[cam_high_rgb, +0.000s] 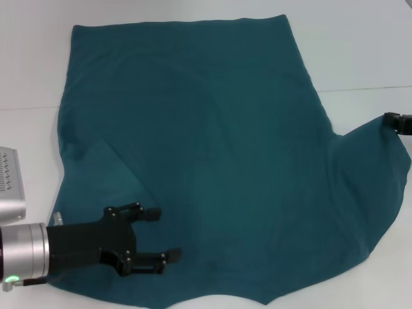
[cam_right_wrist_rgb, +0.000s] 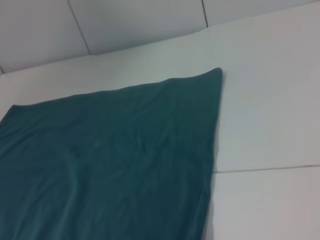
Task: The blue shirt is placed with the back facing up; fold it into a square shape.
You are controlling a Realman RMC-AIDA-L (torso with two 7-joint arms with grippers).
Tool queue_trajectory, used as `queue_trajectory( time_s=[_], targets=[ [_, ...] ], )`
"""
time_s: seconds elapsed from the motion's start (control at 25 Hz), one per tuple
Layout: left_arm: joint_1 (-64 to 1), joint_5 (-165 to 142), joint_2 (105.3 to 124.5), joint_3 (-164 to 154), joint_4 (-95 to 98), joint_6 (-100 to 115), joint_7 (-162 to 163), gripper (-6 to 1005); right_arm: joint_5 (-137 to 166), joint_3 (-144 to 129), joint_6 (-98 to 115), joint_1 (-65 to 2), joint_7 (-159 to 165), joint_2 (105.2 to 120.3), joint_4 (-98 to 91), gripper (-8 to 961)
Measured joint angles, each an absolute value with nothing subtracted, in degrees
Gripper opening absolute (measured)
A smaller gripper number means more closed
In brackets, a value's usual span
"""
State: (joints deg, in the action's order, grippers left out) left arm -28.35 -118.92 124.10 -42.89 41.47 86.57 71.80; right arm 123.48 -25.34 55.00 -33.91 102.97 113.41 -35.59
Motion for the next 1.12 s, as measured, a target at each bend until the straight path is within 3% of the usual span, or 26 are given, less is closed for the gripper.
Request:
queue_trajectory(
  time_s=[0.28, 1.12],
  targets=[
    [-28.3, -118.9, 124.10, -42.9, 41.5, 86.6, 71.8, 902, 122.9, -25.3, 55.2, -33.7, 103.4, 113.13, -35.6, 0],
    [-28.3, -118.9, 124.12, -42.9, 41.4, 86.4, 72.2, 903, 119.0, -25.8, 60.4, -35.1, 108.5, 115.77, -35.2, 0]
  ],
)
